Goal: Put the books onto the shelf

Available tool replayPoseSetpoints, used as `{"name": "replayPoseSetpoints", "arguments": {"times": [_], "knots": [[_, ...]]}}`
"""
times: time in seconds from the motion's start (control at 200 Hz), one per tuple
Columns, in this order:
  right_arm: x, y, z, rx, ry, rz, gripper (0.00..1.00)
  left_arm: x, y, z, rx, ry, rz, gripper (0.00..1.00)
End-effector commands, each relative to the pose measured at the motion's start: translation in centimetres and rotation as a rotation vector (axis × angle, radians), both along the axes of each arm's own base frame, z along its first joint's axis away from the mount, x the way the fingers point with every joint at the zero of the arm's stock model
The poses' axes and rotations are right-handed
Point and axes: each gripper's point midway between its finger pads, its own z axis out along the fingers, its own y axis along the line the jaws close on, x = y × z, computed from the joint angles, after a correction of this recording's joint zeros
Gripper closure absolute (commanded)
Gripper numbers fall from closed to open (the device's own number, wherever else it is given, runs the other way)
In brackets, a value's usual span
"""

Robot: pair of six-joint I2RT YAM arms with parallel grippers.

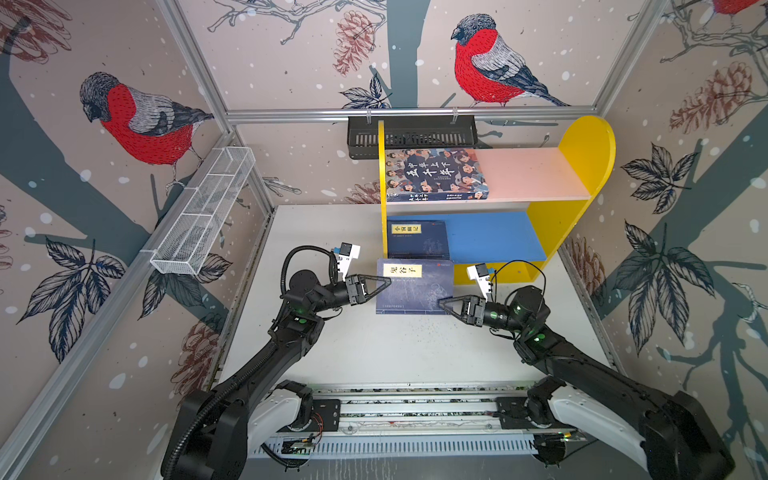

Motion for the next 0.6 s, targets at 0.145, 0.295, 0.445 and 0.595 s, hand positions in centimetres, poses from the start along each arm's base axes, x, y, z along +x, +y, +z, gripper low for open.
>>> {"name": "replayPoseSetpoints", "arguments": {"times": [0.145, 0.295, 0.445, 0.595], "knots": [[1.0, 0.0, 2.7, 0.072, -0.077, -0.048, 0.57, -0.1, 0.4, 1.2, -0.049, -0.048, 0.022, 1.00], [1.0, 0.1, 3.6, 0.110, -0.091, -0.040, 0.64, 0.1, 0.4, 0.6, -0.049, -0.023, 0.033, 1.00], [1.1, 0.3, 3.9, 0.117, -0.094, -0.024, 0.81, 0.4, 0.4, 0.3, -0.048, -0.006, 0.044, 1.00], [0.9, 0.7, 4.1, 0.113, -0.103, 0.002, 0.92, 0.5, 0.4, 0.0, -0.044, 0.007, 0.052, 1.00]]}}
